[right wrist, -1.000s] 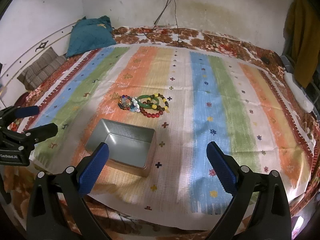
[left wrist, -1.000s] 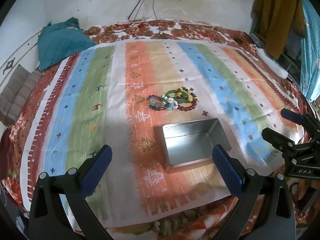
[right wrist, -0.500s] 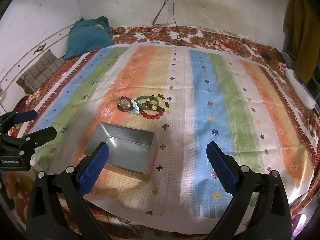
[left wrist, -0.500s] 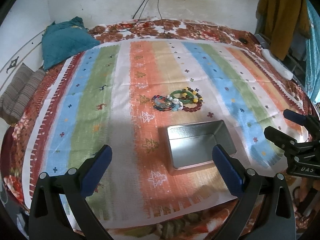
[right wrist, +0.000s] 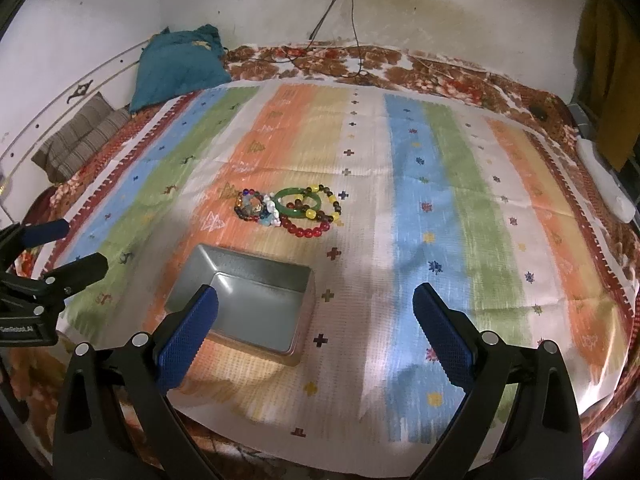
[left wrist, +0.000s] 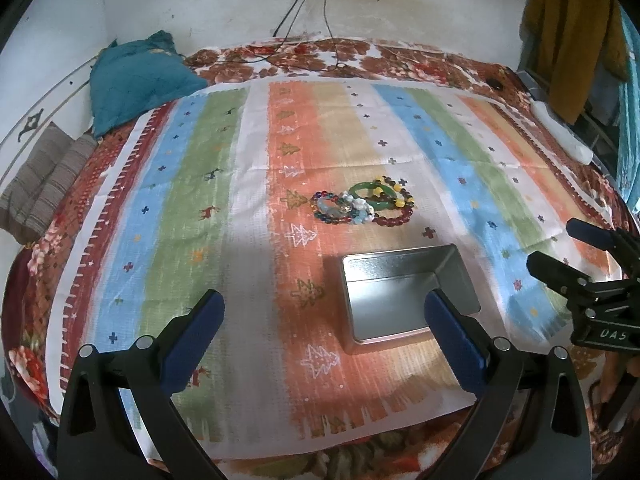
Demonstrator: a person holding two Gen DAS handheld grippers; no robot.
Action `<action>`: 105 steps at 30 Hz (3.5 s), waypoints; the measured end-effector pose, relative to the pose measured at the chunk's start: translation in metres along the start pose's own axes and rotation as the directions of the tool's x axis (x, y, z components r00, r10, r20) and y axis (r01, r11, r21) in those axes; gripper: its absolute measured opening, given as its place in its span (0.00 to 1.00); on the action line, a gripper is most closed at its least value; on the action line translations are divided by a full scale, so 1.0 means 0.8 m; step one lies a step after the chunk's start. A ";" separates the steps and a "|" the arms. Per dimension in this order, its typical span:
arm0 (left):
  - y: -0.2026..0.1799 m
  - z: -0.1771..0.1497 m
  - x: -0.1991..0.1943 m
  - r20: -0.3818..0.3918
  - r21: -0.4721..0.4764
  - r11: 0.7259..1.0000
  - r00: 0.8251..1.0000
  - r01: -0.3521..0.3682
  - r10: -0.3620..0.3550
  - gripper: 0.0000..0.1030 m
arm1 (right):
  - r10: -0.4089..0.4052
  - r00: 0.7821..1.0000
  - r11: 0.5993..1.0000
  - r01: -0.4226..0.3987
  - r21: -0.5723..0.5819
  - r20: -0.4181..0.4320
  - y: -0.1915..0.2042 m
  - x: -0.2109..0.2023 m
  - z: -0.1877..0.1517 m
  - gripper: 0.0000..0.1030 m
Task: Organize jewelry
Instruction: 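Move both tools toward the bracelet pile beside the silver tin, then grasp the multicolour beaded bracelet with the left tool while the right tool grasps the yellow-black beaded bracelet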
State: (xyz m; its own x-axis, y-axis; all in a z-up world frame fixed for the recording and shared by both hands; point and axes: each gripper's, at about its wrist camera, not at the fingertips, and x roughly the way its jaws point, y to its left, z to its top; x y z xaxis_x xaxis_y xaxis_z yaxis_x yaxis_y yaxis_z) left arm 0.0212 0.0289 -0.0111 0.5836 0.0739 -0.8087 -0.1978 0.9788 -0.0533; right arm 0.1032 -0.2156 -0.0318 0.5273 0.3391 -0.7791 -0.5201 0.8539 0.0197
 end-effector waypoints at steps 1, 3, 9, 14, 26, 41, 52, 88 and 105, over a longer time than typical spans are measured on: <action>-0.001 0.001 0.002 -0.003 -0.001 1.000 1.000 -0.002 0.002 0.95 | 0.003 1.000 1.000 -0.003 0.009 -0.005 -0.003 0.002 0.001 0.96; -0.001 0.004 0.007 -0.011 -0.004 1.000 1.000 -0.010 0.010 0.95 | 0.011 1.000 1.000 -0.010 0.022 -0.014 -0.006 0.005 0.003 0.96; 0.010 0.016 0.038 -0.061 -0.042 0.999 0.998 -0.008 0.006 0.95 | -0.002 1.000 0.999 0.004 0.042 -0.026 -0.019 0.017 0.018 0.96; 0.010 0.026 0.047 -0.020 -0.021 1.000 1.000 -0.022 0.021 0.95 | -0.009 0.999 0.999 0.010 0.040 -0.033 -0.022 0.024 0.025 0.96; 0.006 0.052 0.083 -0.054 0.054 0.996 0.995 -0.077 0.080 0.95 | -0.048 0.996 0.997 0.052 0.051 -0.074 -0.033 0.059 0.050 0.96; 0.016 0.082 0.130 -0.131 0.039 0.994 0.986 -0.101 0.106 0.95 | -0.023 0.993 0.997 0.033 0.076 -0.119 -0.040 0.096 0.074 0.96; 0.028 0.099 0.161 -0.181 -0.001 0.997 0.980 -0.080 0.078 0.95 | -0.013 0.987 0.996 0.028 0.089 -0.161 -0.043 0.134 0.092 0.96; 0.021 0.138 0.261 -0.283 0.026 1.000 0.959 -0.007 0.014 0.75 | -0.071 0.946 0.996 0.086 0.033 -0.315 -0.033 0.257 0.126 0.84; 0.025 0.132 0.307 -0.359 0.036 0.999 0.933 0.021 -0.006 0.49 | -0.048 0.922 0.996 0.073 0.049 -0.384 -0.044 0.303 0.126 0.59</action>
State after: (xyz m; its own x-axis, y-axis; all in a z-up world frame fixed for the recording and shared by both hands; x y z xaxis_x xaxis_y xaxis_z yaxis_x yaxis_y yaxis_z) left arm 0.2437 0.0865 -0.1487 0.2632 -0.0058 -0.9647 -0.1570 0.9864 -0.0487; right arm 0.3169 -0.1233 -0.1583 0.2534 0.1197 -0.9599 -0.4472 0.8944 -0.0065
